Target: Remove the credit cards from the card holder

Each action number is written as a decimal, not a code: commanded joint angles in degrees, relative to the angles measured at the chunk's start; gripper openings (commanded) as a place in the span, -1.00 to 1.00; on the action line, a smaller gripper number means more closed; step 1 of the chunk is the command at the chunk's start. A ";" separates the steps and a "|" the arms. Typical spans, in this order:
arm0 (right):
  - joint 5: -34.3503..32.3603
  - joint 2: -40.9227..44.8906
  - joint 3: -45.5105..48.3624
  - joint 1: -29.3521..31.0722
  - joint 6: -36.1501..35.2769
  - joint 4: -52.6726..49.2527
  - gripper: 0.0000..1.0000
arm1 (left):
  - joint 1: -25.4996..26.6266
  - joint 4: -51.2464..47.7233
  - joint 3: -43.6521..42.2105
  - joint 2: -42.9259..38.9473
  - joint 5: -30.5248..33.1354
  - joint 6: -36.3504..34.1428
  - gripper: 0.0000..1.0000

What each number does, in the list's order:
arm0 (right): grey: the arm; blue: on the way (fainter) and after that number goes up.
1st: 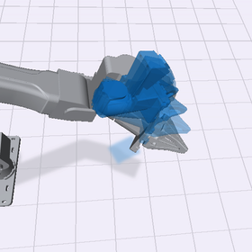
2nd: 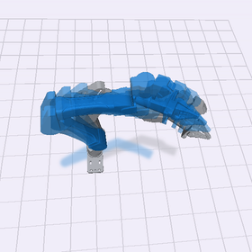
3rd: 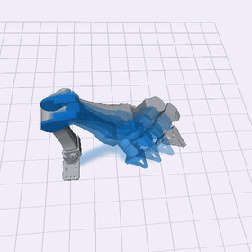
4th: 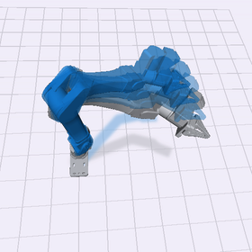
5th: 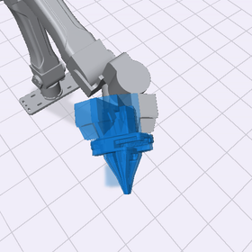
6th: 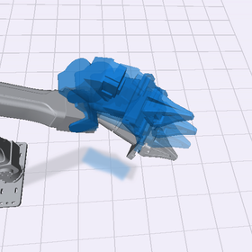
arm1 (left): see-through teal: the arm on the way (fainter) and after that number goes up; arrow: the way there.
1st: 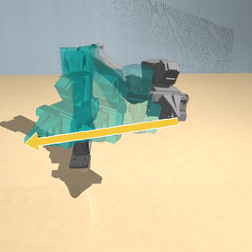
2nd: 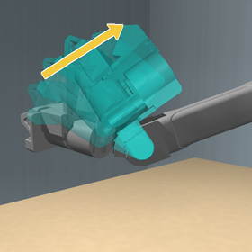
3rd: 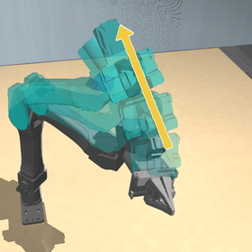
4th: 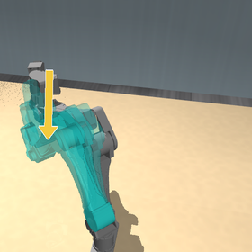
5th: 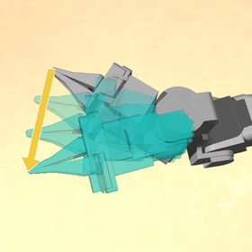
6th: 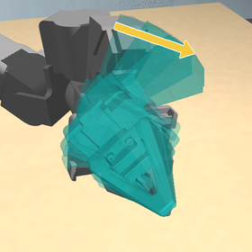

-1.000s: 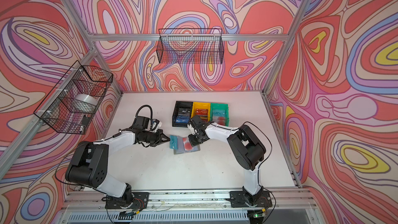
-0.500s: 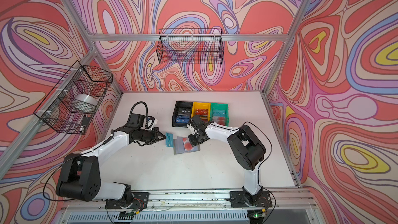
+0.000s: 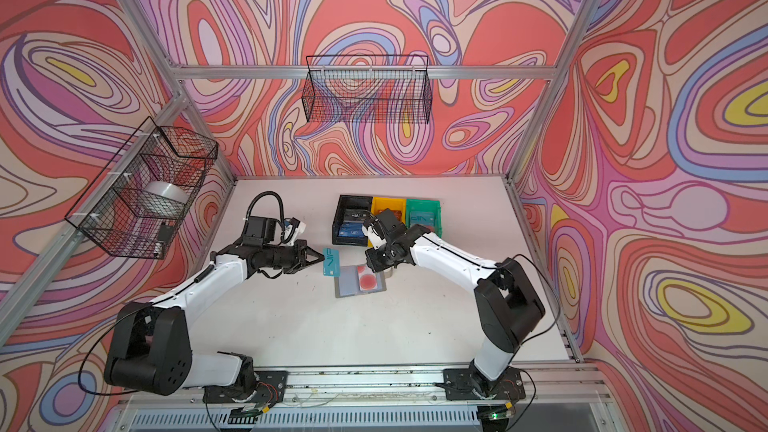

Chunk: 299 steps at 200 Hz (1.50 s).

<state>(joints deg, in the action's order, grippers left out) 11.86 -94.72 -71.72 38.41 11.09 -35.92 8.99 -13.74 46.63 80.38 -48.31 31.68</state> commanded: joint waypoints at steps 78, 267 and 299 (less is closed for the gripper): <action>19.15 4.12 0.65 -6.16 1.09 -0.26 -0.16 | 8.27 32.14 -1.82 7.18 -13.99 14.36 -1.00; 34.02 0.85 5.64 -10.68 5.72 12.36 -0.09 | 8.41 59.75 -6.91 13.48 -16.11 30.46 -1.00; 34.67 0.76 4.93 -10.73 5.57 12.82 -0.15 | 8.44 59.75 -7.04 13.41 -16.13 30.46 -1.00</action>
<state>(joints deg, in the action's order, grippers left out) 45.01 -93.49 -66.41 27.59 16.53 -24.88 17.32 43.13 40.21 93.21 -63.46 61.60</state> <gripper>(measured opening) 0.440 0.047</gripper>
